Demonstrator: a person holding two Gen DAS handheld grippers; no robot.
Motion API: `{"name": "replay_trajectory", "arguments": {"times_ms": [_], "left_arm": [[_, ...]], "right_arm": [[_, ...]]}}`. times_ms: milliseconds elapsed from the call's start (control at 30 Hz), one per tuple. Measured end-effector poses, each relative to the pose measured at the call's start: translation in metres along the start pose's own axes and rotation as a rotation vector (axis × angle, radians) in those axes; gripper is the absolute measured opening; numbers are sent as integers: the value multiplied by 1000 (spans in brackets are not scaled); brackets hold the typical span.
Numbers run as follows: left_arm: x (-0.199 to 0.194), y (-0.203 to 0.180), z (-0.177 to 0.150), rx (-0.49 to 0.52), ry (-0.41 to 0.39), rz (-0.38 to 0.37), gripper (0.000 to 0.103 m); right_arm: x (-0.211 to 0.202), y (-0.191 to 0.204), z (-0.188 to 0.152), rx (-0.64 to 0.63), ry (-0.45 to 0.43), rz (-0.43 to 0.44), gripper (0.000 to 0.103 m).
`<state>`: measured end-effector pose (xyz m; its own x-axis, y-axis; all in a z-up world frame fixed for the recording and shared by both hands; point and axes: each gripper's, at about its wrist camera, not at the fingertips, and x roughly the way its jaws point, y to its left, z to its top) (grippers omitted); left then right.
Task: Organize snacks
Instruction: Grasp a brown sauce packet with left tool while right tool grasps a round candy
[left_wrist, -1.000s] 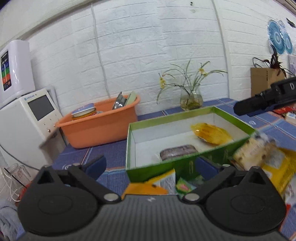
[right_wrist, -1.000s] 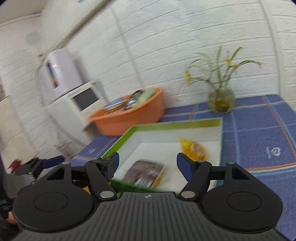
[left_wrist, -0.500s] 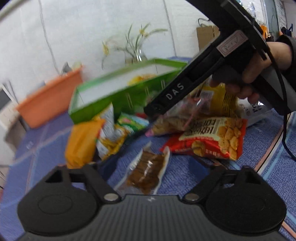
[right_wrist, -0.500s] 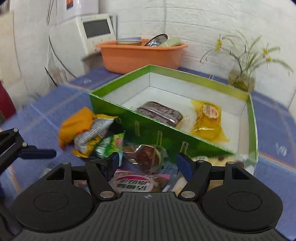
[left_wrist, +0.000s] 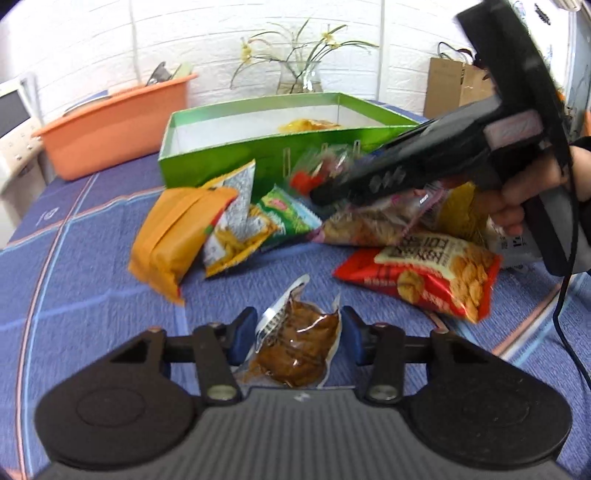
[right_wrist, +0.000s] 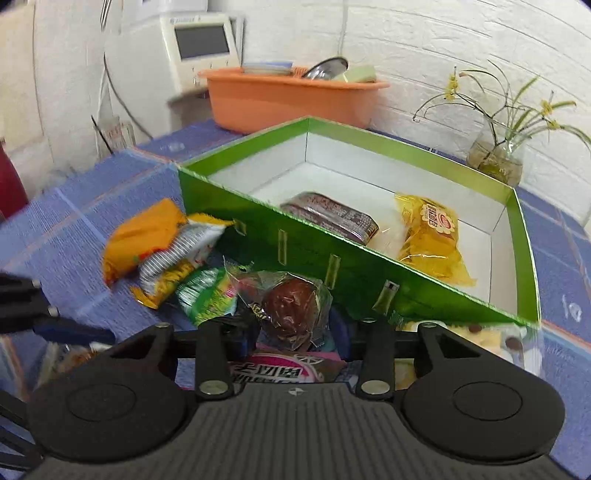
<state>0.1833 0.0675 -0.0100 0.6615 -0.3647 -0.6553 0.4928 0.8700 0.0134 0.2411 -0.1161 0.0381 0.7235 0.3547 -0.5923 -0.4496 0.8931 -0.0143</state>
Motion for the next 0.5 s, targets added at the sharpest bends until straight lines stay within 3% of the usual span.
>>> {"name": "replay_trajectory", "arguments": {"times_ms": [267, 500], "left_arm": [[-39, 0, -13, -102, -64, 19, 47], [-70, 12, 6, -169, -177, 30, 47]], "right_arm": [[-52, 9, -14, 81, -162, 37, 69], [-92, 17, -36, 154, -170, 173, 69]]}}
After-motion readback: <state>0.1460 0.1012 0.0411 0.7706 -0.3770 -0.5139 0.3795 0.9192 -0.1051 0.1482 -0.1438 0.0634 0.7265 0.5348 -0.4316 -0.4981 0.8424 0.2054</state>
